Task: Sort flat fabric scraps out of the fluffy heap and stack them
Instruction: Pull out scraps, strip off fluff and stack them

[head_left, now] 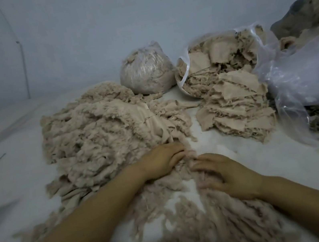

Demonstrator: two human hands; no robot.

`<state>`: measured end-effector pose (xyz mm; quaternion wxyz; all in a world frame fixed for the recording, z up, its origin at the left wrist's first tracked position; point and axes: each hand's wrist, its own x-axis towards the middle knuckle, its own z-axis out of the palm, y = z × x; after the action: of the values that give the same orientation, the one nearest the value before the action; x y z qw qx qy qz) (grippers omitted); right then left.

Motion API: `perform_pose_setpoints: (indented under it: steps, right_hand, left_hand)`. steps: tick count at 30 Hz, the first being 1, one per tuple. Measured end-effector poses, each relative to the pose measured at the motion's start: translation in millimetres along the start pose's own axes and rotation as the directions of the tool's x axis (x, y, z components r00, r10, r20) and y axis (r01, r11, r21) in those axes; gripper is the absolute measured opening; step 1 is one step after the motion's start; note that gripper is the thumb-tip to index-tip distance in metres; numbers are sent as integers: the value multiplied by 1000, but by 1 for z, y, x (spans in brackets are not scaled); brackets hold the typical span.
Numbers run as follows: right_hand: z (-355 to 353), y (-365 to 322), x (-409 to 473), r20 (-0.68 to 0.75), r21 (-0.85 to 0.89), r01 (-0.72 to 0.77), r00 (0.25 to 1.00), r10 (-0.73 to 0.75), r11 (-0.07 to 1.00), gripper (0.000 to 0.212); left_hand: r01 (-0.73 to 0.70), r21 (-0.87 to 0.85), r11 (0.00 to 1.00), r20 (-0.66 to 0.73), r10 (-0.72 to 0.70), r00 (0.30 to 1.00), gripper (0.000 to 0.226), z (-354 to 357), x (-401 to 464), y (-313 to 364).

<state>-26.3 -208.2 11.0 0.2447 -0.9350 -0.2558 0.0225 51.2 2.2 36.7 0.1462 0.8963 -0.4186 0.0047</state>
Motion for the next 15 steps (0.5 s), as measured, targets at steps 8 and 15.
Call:
perform_pose_setpoints:
  steps: [8, 15]
  right_hand:
    - [-2, -4, 17, -221, 76, -138, 963, 152, 988, 19]
    - [-3, -17, 79, -216, 433, -335, 863, 458, 837, 80]
  left_hand:
    - [110, 556, 824, -209, 11, 978, 38, -15, -108, -13]
    - [291, 56, 955, -202, -275, 940, 49, 24, -85, -27]
